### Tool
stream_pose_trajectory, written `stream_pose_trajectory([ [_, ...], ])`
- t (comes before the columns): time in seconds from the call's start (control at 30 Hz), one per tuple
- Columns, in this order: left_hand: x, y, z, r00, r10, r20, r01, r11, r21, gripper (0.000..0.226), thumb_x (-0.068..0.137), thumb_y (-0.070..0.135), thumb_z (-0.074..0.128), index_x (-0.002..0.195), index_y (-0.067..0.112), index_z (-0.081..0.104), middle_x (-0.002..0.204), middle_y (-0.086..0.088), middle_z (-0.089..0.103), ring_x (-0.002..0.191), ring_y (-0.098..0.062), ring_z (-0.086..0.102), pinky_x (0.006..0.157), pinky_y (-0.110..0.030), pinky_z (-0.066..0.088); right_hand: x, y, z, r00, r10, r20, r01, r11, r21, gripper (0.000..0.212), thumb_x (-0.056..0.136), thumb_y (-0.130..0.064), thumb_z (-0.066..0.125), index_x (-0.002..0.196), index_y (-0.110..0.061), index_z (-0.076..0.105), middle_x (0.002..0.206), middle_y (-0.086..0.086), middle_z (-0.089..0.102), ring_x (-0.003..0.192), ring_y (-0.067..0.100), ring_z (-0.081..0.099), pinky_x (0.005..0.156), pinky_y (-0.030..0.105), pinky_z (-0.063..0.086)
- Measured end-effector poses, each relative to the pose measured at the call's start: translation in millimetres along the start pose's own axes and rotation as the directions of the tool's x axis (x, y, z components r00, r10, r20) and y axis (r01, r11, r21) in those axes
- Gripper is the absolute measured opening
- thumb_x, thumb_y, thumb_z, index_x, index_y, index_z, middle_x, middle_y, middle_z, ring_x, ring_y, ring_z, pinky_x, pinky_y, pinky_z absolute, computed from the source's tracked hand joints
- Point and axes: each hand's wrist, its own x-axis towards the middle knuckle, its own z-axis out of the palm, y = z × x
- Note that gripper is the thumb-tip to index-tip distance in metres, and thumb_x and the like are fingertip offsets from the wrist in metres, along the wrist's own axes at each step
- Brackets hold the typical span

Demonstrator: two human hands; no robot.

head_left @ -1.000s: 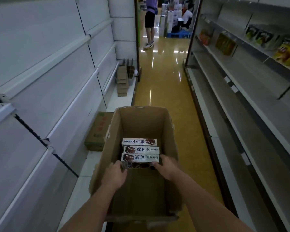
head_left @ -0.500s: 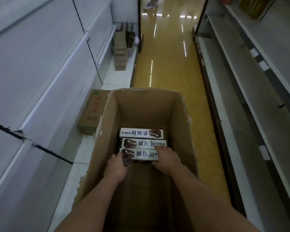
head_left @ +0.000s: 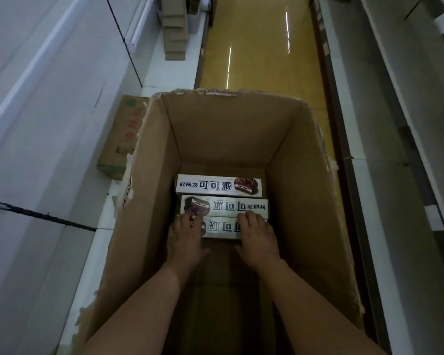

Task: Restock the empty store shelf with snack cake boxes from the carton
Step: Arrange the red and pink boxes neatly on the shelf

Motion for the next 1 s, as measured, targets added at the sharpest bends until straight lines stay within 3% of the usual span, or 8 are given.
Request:
stream_pose_trajectory([
  [0.1, 4, -4, 9, 0.998, 0.027, -0.057, -0.022, 0.996, 0.087, 0.088, 0.077, 0.033, 0.074, 0.148, 0.023, 0.025, 0.146, -0.010, 0.028, 0.136, -0.028, 0.028, 0.113, -0.039, 0.025, 7, -1, 12, 0.998, -0.011, -0.062, 0.010, 1.000, -0.010, 0.067, 0.086, -0.032, 0.064, 0.141, -0.019, 0.029, 0.145, 0.005, 0.031, 0.133, 0.024, 0.031, 0.111, 0.039, 0.027],
  [0.23, 13, -10, 24, 0.957, 0.128, -0.259, -0.090, 0.984, 0.152, 0.070, 0.048, 0.015, 0.089, 0.113, 0.012, 0.065, 0.103, -0.014, 0.062, 0.092, -0.031, 0.061, 0.082, -0.042, 0.051, 11, -5, 20, 0.994, -0.022, -0.111, 0.017, 0.999, -0.046, 0.048, 0.088, -0.024, 0.059, 0.132, -0.018, 0.039, 0.134, 0.006, 0.041, 0.124, 0.024, 0.039, 0.106, 0.038, 0.030],
  [0.4, 8, -6, 27, 0.960, 0.193, -0.204, -0.155, 0.970, 0.190, 0.057, 0.062, 0.020, 0.080, 0.114, 0.017, 0.057, 0.105, -0.005, 0.058, 0.099, -0.024, 0.057, 0.097, -0.041, 0.043, 7, -8, 29, 0.993, -0.070, -0.100, 0.053, 0.986, -0.160, 0.049, 0.068, -0.025, 0.077, 0.113, -0.016, 0.057, 0.111, 0.008, 0.058, 0.105, 0.026, 0.056, 0.094, 0.042, 0.043],
  [0.53, -3, -9, 27, 0.935, 0.259, -0.244, -0.213, 0.956, 0.202, 0.055, 0.042, 0.020, 0.088, 0.092, 0.021, 0.066, 0.085, 0.000, 0.059, 0.079, -0.022, 0.061, 0.090, -0.044, 0.047, 2, -12, 26, 0.994, -0.106, 0.025, 0.109, 0.977, -0.185, 0.054, 0.088, -0.016, 0.056, 0.136, -0.014, 0.034, 0.134, 0.011, 0.044, 0.125, 0.029, 0.038, 0.108, 0.044, 0.025],
  [0.7, -25, -11, 12, 0.903, 0.293, -0.314, -0.251, 0.953, 0.168, 0.065, 0.043, 0.017, 0.088, 0.105, 0.022, 0.068, 0.097, 0.001, 0.063, 0.096, -0.021, 0.063, 0.106, -0.049, 0.022, -19, -17, 7, 0.989, -0.015, 0.146, 0.023, 0.998, -0.052, 0.055, 0.088, -0.026, 0.059, 0.136, -0.019, 0.035, 0.135, 0.006, 0.047, 0.125, 0.026, 0.042, 0.105, 0.044, 0.032],
  [0.8, -41, -2, -10, 0.919, 0.167, -0.358, -0.152, 0.986, 0.071, 0.083, 0.053, 0.019, 0.087, 0.129, 0.019, 0.056, 0.123, -0.007, 0.059, 0.119, -0.027, 0.054, 0.108, -0.055, 0.028, -39, -17, -14, 0.985, 0.073, 0.158, -0.087, 0.993, 0.079, 0.055, 0.086, -0.033, 0.063, 0.132, -0.021, 0.038, 0.131, 0.004, 0.050, 0.119, 0.024, 0.049, 0.096, 0.039, 0.041],
  [0.87, -56, 9, -35, 0.939, -0.055, -0.339, 0.009, 0.991, -0.135, 0.092, 0.064, 0.025, 0.084, 0.144, 0.018, 0.038, 0.140, -0.012, 0.046, 0.131, -0.031, 0.042, 0.110, -0.052, 0.028, -53, -15, -29, 0.970, 0.153, 0.188, -0.197, 0.950, 0.243, 0.052, 0.085, -0.037, 0.064, 0.128, -0.022, 0.040, 0.127, 0.001, 0.053, 0.115, 0.022, 0.054, 0.088, 0.036, 0.046],
  [1.0, -84, 33, -88, 0.903, -0.430, -0.015, 0.305, 0.665, -0.681, 0.107, 0.074, 0.038, 0.077, 0.153, 0.017, 0.008, 0.155, -0.016, 0.023, 0.142, -0.035, 0.023, 0.110, -0.052, 0.029, -82, -12, -62, 0.934, 0.207, 0.291, -0.354, 0.641, 0.681, 0.042, 0.082, -0.031, 0.069, 0.119, -0.023, 0.050, 0.119, -0.001, 0.061, 0.107, 0.020, 0.060, 0.088, 0.038, 0.051],
])
